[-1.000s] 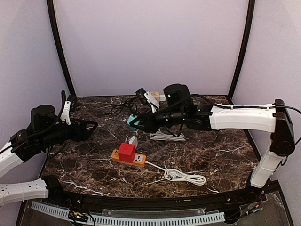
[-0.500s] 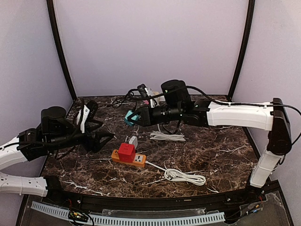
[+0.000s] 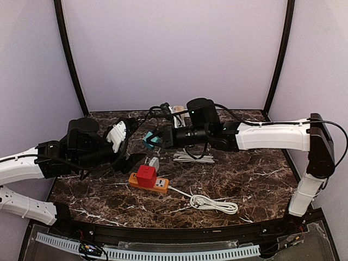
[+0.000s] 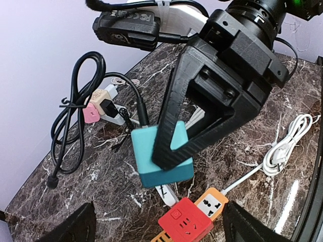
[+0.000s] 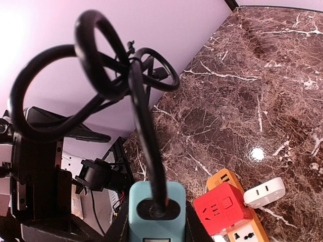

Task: Pull the plug off the socket
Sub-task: Place the plug at the center of the board.

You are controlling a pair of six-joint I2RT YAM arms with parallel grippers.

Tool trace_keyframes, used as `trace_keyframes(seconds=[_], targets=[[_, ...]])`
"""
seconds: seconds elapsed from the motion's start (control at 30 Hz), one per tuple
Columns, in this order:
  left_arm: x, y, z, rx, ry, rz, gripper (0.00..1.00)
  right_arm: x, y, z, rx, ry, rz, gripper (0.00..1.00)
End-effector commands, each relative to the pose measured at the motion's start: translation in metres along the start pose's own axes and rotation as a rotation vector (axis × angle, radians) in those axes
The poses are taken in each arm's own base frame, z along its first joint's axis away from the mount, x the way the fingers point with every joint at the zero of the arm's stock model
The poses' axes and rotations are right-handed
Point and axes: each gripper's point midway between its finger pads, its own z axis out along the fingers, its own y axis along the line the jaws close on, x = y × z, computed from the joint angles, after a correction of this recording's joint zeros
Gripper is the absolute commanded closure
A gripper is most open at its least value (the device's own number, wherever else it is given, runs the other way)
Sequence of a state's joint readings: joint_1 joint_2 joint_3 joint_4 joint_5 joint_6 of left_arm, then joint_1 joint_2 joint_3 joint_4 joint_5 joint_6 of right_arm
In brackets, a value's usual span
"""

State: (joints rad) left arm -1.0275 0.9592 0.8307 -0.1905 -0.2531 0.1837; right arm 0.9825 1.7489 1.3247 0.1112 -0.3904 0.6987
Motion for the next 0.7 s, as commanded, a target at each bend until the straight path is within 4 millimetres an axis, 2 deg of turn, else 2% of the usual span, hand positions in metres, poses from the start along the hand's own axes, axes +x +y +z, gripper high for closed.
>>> trace_keyframes(seconds=[0.0, 0.3, 0.43, 0.6, 0.67], targets=[[-0.018, 0.006, 0.010, -0.041, -0.011, 0.024, 0.12, -0.007, 0.011, -0.002, -0.073, -0.041, 0.003, 1.00], [-0.023, 0.003, 0.038, -0.054, 0.025, 0.039, 0.18, -0.007, 0.017, -0.004, -0.102, -0.040, 0.001, 1.00], [-0.023, 0.005, 0.044, -0.077, 0.030, 0.045, 0.25, -0.007, 0.018, -0.004, -0.110, -0.039, 0.002, 1.00], [-0.024, 0.010, 0.045, -0.108, 0.023, 0.046, 0.41, -0.005, 0.020, -0.004, -0.125, -0.033, 0.005, 1.00], [-0.023, 0.012, 0.046, -0.122, 0.023, 0.047, 0.43, -0.005, 0.021, -0.005, -0.129, -0.034, 0.005, 1.00]])
